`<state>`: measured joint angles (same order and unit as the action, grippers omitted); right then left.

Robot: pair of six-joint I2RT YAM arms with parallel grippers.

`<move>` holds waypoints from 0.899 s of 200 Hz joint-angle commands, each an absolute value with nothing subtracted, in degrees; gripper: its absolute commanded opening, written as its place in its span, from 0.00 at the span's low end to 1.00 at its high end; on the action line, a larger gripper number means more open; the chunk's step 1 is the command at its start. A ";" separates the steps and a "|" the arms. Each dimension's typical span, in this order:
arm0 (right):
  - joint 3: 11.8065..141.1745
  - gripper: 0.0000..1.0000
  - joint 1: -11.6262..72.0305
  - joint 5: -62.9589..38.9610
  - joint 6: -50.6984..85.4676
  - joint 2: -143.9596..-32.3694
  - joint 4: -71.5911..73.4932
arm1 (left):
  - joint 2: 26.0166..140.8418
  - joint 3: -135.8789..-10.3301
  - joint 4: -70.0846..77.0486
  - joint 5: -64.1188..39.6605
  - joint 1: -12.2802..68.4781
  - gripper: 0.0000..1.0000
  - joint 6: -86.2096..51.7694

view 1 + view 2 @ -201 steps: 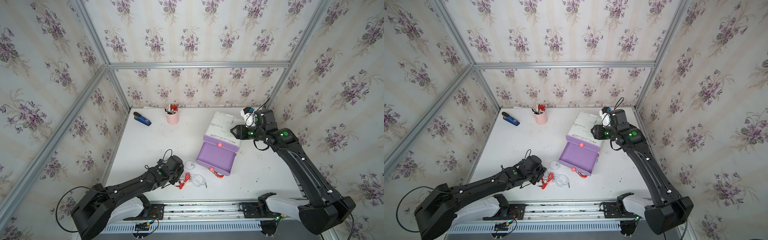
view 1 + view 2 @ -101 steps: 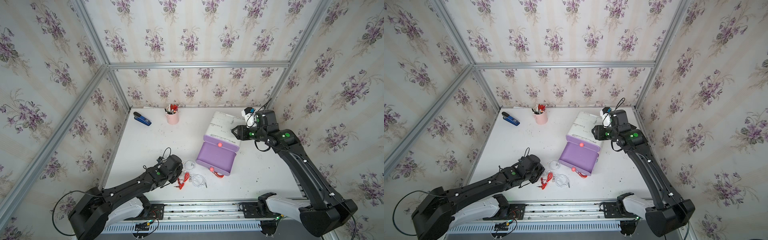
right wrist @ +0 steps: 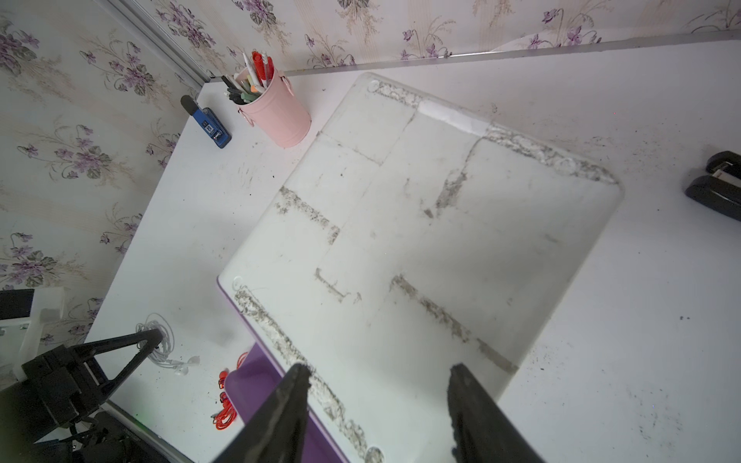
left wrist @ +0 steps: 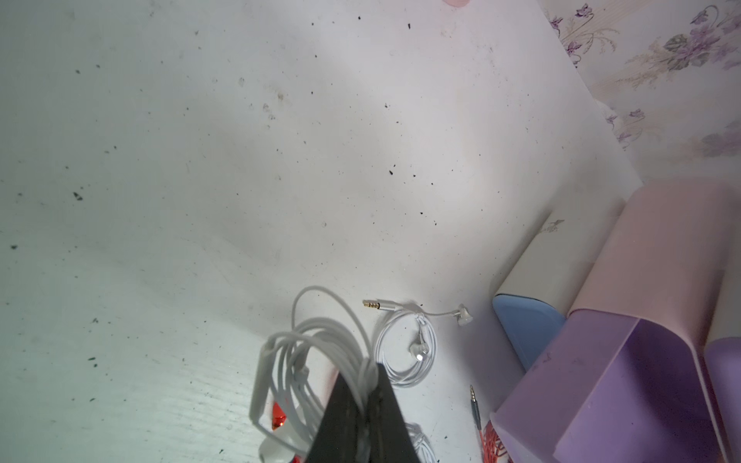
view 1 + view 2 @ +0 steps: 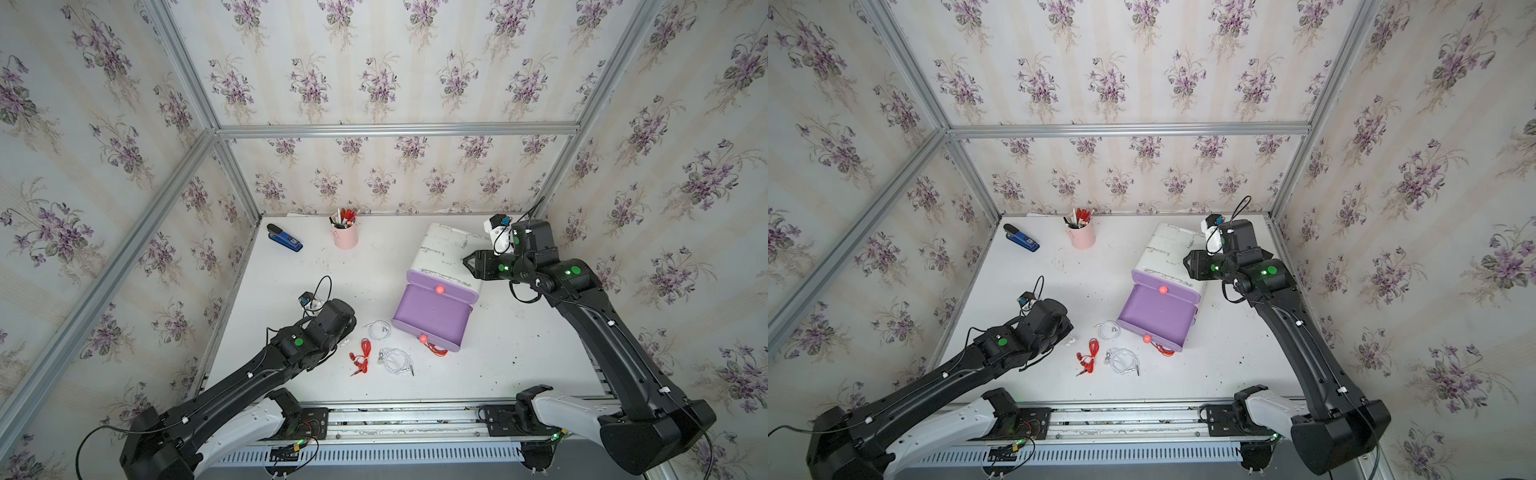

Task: Place the wired earphones into the drawer by color
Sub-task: Pick up the wired earphones from the center of the board.

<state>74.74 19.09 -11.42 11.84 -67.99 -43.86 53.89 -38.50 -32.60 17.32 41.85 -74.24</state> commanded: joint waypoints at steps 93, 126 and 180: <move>52.60 0.57 26.33 -34.24 31.99 -47.02 -4.70 | 52.36 -56.01 -23.49 -14.29 39.98 0.06 -52.40; 49.20 0.56 40.68 -22.57 28.08 -40.21 -5.11 | 56.05 -56.59 -16.86 -22.25 40.07 0.05 -57.40; 49.34 0.52 64.46 -0.32 22.89 -44.67 -8.57 | 59.58 -57.16 -14.20 -22.83 41.01 0.04 -59.59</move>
<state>48.71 55.79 -15.29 26.83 -42.06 -8.01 58.78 -56.27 -17.61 -21.06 40.53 -58.63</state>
